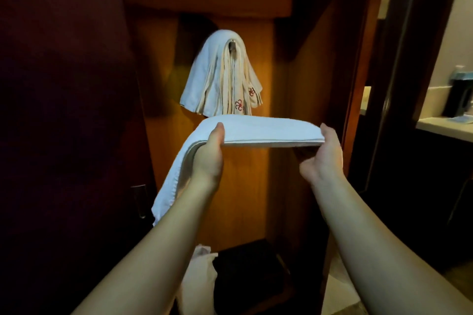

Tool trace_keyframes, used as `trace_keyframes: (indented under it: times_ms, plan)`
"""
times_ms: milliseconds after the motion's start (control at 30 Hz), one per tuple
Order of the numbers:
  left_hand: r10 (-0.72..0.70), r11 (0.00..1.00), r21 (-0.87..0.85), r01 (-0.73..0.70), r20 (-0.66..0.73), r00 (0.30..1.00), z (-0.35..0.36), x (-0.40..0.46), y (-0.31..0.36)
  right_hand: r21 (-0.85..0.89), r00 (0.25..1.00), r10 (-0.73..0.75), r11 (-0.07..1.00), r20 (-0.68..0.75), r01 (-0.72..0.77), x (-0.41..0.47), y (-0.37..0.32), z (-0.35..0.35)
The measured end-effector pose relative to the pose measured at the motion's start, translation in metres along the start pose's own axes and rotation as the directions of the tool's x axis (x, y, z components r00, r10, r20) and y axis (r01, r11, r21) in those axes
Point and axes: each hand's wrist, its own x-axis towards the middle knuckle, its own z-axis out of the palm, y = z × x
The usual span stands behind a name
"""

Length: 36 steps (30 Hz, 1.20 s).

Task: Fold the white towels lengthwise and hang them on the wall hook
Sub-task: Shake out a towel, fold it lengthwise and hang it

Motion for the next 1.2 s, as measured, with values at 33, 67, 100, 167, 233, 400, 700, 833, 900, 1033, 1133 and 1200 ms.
trace_keyframes:
  times_ms: [33,67,100,167,233,400,700,833,900,1033,1133,1200]
  plan:
    - [0.010,1.000,-0.027,-0.011,-0.023,1.000,-0.002,0.003,0.007,0.027,1.000,0.026,0.999,0.013,-0.026,-0.001,-0.001,0.005]
    - [0.020,0.998,-0.052,-0.022,-0.043,0.999,-0.004,0.004,0.013,0.032,0.999,0.043,0.999,0.011,-0.044,-0.002,-0.002,0.008]
    - [0.023,0.996,-0.082,-0.028,-0.062,0.998,-0.007,0.006,0.019,0.033,0.998,0.059,0.998,-0.011,-0.059,-0.003,-0.003,0.013]
    - [-0.007,0.984,-0.176,-0.006,-0.074,0.997,-0.011,0.014,0.026,0.038,0.993,0.081,0.996,-0.090,-0.078,-0.003,-0.006,0.019]
    - [-0.011,0.972,-0.235,-0.004,-0.061,0.998,-0.013,0.021,0.030,0.030,0.991,0.067,0.997,-0.112,-0.064,0.002,-0.009,0.028]
    - [-0.023,0.922,-0.387,-0.023,-0.115,0.993,-0.010,0.039,0.036,0.008,0.999,-0.005,1.000,-0.043,0.005,0.027,-0.018,0.059]
    - [0.130,0.906,-0.375,-0.196,-0.194,0.972,0.015,0.115,0.057,0.055,0.999,-0.035,0.998,0.037,0.033,0.119,-0.024,0.101]
    - [0.281,0.953,-0.092,-0.289,-0.091,0.955,0.029,0.162,0.078,-0.020,0.985,-0.082,0.996,0.152,0.086,0.177,-0.037,0.134]
    - [0.299,0.951,-0.068,-0.302,-0.056,0.953,0.037,0.186,0.097,-0.085,0.937,-0.095,0.988,0.336,0.131,0.210,-0.043,0.152]
    - [0.369,0.928,-0.032,-0.370,-0.042,0.928,0.051,0.234,0.126,-0.157,0.841,-0.125,0.958,0.526,0.241,0.265,-0.056,0.195]
    - [0.399,0.917,0.016,-0.399,-0.056,0.915,0.059,0.269,0.136,-0.174,0.778,-0.101,0.949,0.621,0.262,0.304,-0.062,0.232]
    - [0.434,0.900,0.059,-0.431,-0.054,0.899,0.060,0.288,0.144,-0.177,0.750,-0.088,0.948,0.655,0.265,0.326,-0.064,0.254]
